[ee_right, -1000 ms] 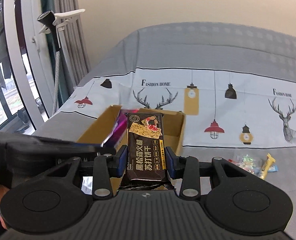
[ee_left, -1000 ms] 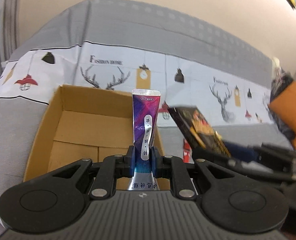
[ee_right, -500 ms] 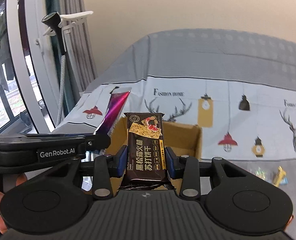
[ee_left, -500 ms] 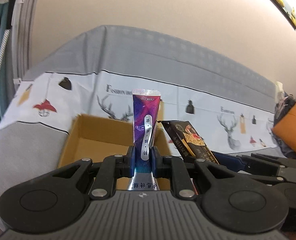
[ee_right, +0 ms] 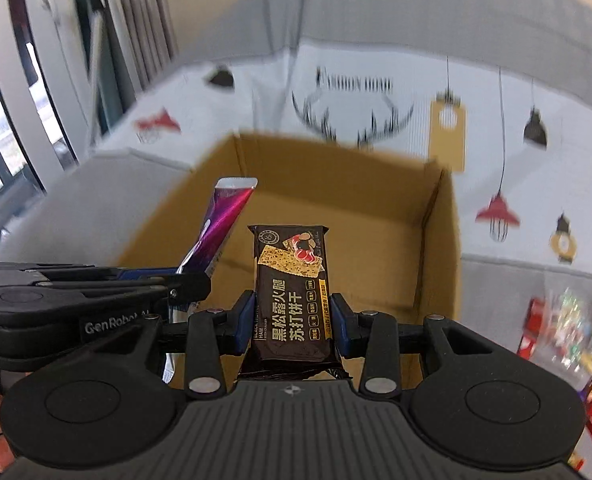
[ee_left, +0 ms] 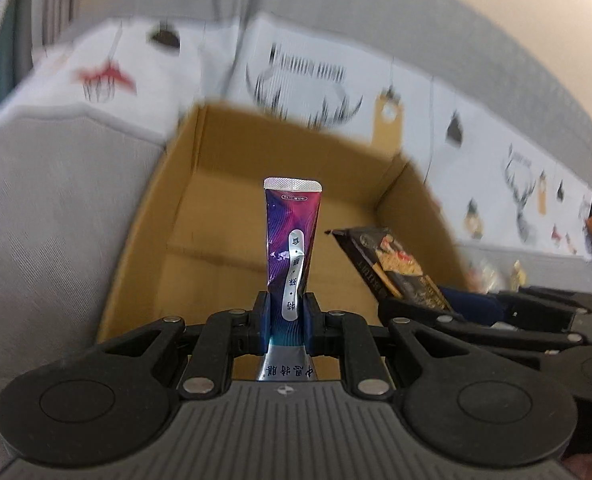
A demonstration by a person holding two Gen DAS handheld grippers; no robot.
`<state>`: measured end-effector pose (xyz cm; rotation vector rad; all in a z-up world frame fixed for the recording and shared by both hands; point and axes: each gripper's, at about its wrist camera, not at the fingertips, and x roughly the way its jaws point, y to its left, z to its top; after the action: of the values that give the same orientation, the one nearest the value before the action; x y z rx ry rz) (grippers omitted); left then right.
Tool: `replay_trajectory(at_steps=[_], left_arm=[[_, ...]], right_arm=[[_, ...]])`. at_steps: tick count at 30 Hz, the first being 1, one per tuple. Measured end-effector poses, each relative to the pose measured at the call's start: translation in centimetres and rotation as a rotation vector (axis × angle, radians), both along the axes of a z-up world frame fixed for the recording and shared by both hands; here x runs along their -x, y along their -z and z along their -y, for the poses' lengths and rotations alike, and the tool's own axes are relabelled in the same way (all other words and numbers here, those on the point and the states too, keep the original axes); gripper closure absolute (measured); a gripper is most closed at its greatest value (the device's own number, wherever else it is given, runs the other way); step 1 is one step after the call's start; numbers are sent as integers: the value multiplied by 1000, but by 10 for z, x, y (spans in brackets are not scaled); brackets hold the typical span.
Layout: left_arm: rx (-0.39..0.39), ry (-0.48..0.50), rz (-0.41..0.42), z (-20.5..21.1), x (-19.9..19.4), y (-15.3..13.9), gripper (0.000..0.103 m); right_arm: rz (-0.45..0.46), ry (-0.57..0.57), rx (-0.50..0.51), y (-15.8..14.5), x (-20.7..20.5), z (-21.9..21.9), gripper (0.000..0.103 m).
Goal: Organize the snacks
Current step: 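Carry both snacks over the cardboard box and open both tools to drop them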
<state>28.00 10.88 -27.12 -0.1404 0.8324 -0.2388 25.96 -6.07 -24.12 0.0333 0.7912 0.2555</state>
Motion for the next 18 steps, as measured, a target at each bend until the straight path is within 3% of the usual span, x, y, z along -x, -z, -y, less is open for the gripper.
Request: replay_trajectory(at_steps=[3,8,13,15,16,17,18], left_arm=[[-2,4,-59,-2,-10,24,86],[9,13,-88,-5,-12,42,86],[8,6,-107,-7,-7,46,86],[-31,4,-90,-3,-2,38,83],[-54,-10,-92,-2,-1,33,70],[-64,-36,-102,-2,1,28,45],[-72,-73,-120,-4,3,21,37]], right_arm=[[-62,8,3,24,-9,-4,61],[-135,18,25,48,-15,-8,61],[-149,0,21,51,-17,-8,61],[-163,-10,-4,51,-18,-6,60],[-164,-6,-22,49,-18,-3,52],[-164,5,-34,45,-17,2,47],[-154,12,-44,41,-14,7,41]])
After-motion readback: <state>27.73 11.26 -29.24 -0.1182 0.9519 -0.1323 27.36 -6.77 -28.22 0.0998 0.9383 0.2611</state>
